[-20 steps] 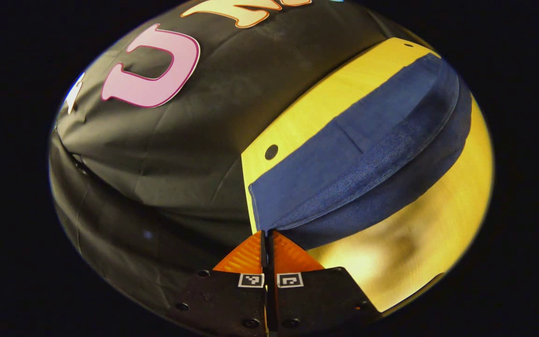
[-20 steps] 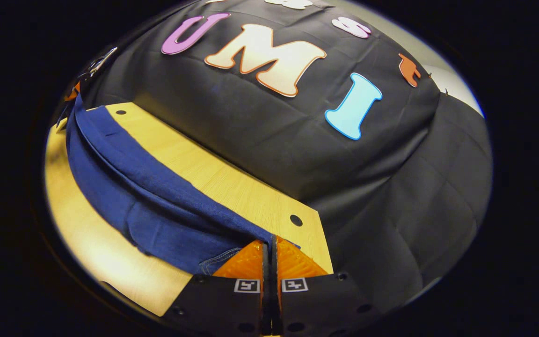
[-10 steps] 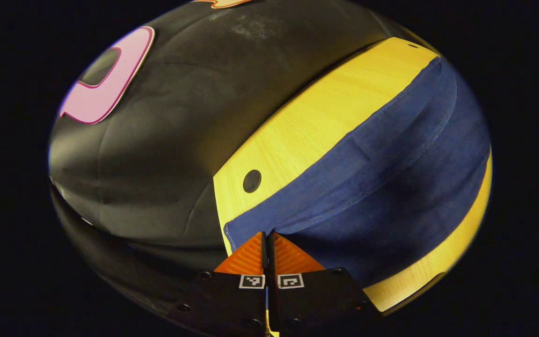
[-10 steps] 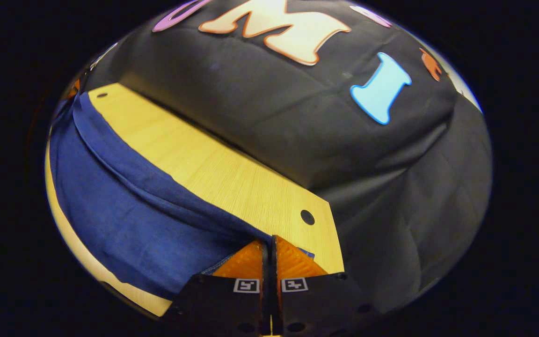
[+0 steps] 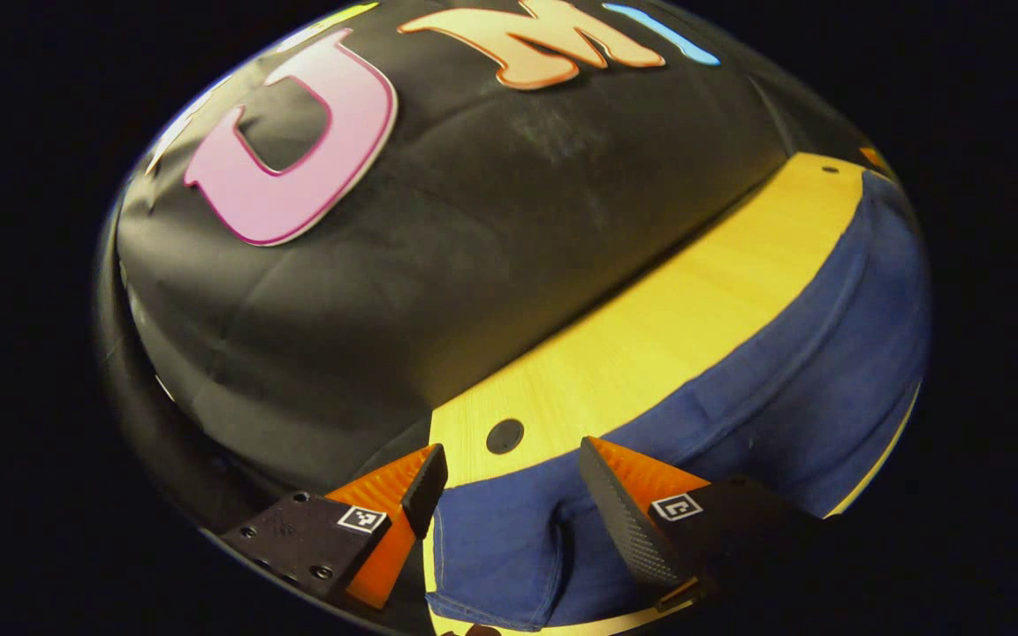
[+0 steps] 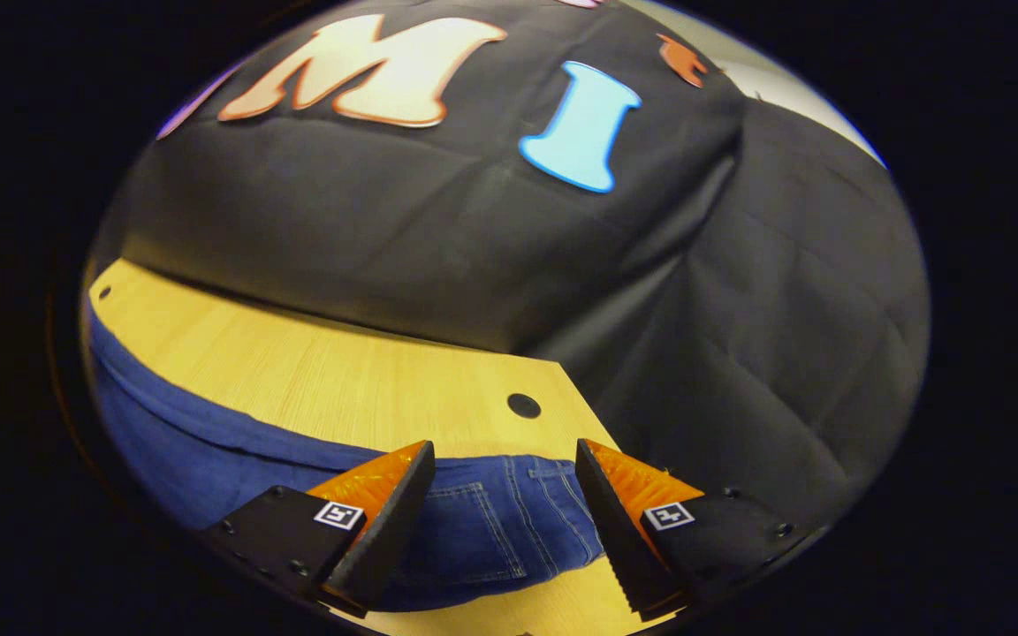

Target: Grasp the waist and the cuffs of the jeans and fold them to make the two legs overlap; first hold the waist and fold one-third of the jeans toward the cuffs, then hold the cuffs and fold the remaining one-third in the same direction to finish folding.

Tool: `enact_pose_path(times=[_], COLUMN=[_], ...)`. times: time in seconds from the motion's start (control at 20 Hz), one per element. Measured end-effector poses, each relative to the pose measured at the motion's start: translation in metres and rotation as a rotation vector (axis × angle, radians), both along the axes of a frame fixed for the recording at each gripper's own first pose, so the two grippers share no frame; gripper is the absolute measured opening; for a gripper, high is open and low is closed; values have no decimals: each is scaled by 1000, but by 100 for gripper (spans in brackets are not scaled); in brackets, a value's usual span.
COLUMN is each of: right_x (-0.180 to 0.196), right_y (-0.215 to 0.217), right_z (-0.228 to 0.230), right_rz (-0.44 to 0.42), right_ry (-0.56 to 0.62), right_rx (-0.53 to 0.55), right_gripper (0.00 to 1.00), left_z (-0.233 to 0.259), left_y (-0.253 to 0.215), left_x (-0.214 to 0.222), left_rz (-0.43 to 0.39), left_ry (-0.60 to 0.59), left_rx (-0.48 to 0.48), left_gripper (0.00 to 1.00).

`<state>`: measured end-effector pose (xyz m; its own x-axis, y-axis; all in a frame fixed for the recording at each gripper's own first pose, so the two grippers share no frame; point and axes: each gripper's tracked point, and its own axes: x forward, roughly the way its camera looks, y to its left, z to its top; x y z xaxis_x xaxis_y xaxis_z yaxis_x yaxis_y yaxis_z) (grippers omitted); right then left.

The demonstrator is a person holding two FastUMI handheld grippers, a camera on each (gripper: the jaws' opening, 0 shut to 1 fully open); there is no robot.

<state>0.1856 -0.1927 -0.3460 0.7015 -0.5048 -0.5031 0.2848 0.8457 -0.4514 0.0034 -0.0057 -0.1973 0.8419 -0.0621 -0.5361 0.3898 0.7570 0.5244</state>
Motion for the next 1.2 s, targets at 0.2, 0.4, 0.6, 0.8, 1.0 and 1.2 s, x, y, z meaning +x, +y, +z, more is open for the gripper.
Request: enact_pose_path(times=[0.2,0.4,0.6,0.8,1.0,1.2], right_x=[-33,-59,-78,-83,-85,-71], right_y=[-40,-76,-104,-111,-110,-97], right_z=[-23,-54,-90,-104,-107,-100], right_rz=[-137,-259,-408,-480,-456,-376], right_ry=[13,11,4,-23,-1,-18], right_rx=[154,302,466,594,586,586], right_gripper=[99,99,100,99,94,25], left_z=[31,48,69,101,131,145], left_y=[-7,-16,-30,-40,-50,-51], left_x=[-3,-2,1,0,-17,-30], left_rz=[100,179,225,264,310,310], left_ry=[-5,2,-2,-19,-43,-52], left_rx=[-132,-247,-351,-441,-532,-553], left_gripper=[93,94,94,94,94,95])
